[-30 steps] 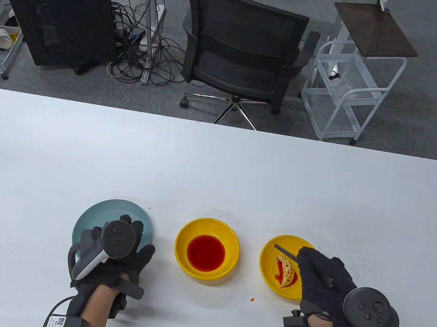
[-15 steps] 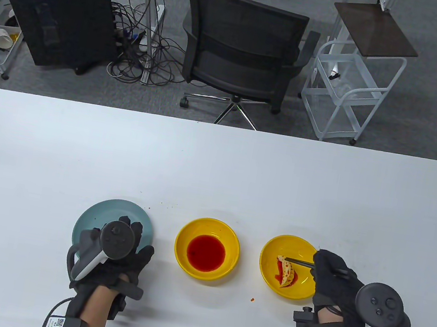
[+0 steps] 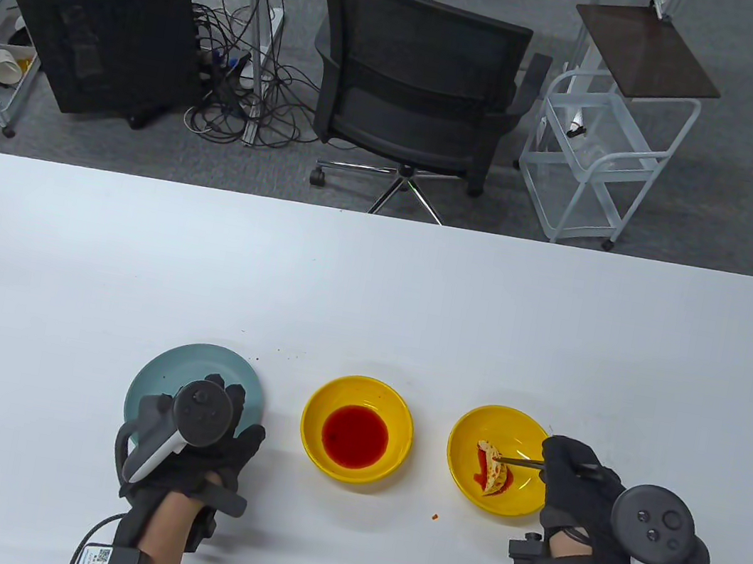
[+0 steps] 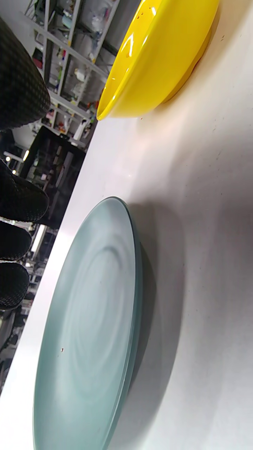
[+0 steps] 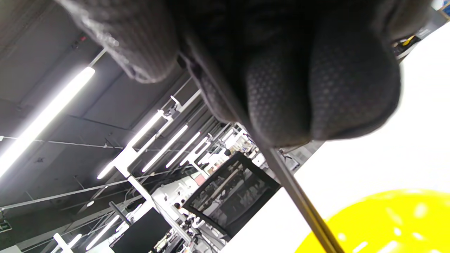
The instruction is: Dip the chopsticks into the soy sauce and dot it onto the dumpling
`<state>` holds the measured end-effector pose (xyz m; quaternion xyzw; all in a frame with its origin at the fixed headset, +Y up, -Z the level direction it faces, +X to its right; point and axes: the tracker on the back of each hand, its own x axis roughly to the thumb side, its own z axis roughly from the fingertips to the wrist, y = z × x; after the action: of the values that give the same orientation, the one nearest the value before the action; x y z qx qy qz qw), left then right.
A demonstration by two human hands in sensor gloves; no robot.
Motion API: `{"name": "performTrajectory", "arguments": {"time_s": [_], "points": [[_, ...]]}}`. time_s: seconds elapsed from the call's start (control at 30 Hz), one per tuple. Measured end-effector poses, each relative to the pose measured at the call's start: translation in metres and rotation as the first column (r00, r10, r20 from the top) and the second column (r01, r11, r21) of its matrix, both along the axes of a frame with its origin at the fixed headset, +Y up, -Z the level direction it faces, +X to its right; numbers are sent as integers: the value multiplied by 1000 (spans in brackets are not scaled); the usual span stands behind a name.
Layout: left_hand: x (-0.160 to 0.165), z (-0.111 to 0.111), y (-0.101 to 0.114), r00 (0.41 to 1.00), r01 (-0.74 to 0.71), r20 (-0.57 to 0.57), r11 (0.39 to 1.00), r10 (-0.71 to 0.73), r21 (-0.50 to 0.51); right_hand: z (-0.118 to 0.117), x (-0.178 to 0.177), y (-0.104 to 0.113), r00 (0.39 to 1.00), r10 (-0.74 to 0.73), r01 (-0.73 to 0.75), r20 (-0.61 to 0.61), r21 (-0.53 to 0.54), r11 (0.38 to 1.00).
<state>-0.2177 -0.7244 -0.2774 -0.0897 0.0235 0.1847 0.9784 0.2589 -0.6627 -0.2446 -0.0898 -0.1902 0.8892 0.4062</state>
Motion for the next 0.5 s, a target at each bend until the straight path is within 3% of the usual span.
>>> {"name": "performTrajectory", "arguments": {"time_s": [0.5], "points": [[0,0,-1,1000,-4,-1,1000,4,-6,3,-3,5,999,26,-25,-21,65,998]]}}
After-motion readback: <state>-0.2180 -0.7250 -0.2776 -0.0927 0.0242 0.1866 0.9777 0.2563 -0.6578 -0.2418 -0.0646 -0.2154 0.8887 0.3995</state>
